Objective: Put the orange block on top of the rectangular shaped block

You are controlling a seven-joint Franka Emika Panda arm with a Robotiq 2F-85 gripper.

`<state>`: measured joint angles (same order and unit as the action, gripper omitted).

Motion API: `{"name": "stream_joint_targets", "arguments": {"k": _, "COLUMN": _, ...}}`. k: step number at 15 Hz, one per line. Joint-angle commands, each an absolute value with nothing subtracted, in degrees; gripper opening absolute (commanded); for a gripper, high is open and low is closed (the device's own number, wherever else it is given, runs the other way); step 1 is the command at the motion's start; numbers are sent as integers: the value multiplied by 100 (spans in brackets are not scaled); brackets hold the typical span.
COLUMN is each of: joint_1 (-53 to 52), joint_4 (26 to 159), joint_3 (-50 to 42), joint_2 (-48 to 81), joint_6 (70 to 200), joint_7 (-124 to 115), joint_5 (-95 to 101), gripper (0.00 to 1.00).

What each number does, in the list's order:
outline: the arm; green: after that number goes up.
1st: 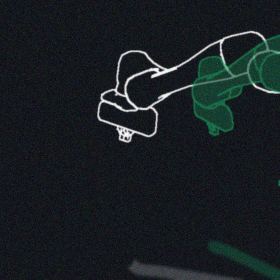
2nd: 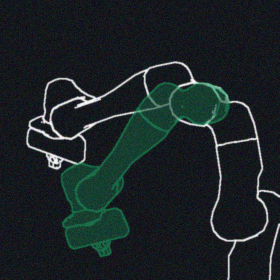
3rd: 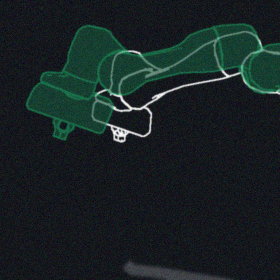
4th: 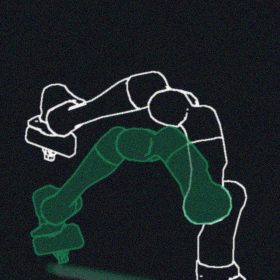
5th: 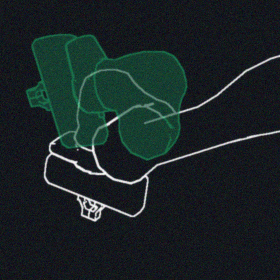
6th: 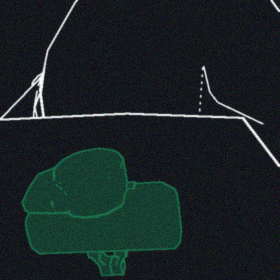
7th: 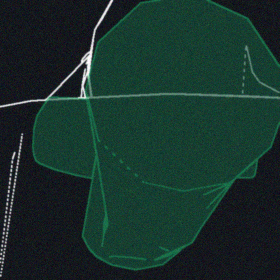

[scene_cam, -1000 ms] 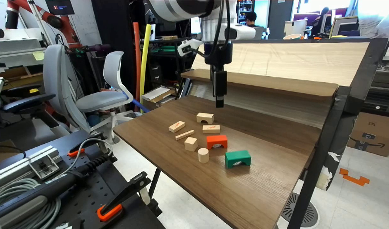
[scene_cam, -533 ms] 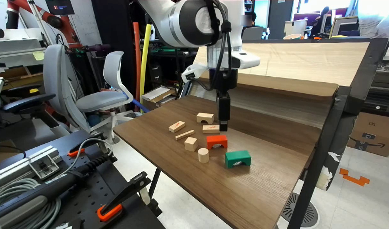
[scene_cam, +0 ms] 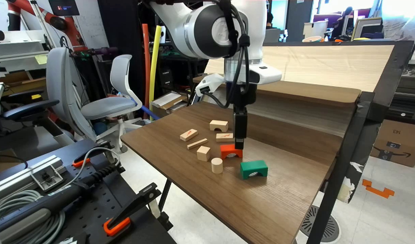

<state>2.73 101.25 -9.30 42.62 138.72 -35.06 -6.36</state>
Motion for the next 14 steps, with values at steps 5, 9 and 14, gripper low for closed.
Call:
{"name": "stream_joint_targets", "arguments": {"k": 5, "joint_1": 425, "joint_4": 10097, "joint_3": -776, "joint_2": 4541, "joint_6": 14100, "joint_7": -3100, "joint_5": -1102, "gripper": 100}}
{"name": "stream_joint_targets", "arguments": {"k": 9, "joint_1": 413, "joint_4": 10115, "joint_3": -789, "joint_2": 4585, "joint_6": 14129, "joint_7": -2906, "joint_5": -1129, "gripper": 100}}
{"name": "stream_joint_targets", "arguments": {"k": 14, "joint_1": 401, "joint_4": 10120, "joint_3": -809, "joint_2": 4586, "joint_6": 14094, "joint_7": -2725, "joint_5": -1102, "gripper": 51}}
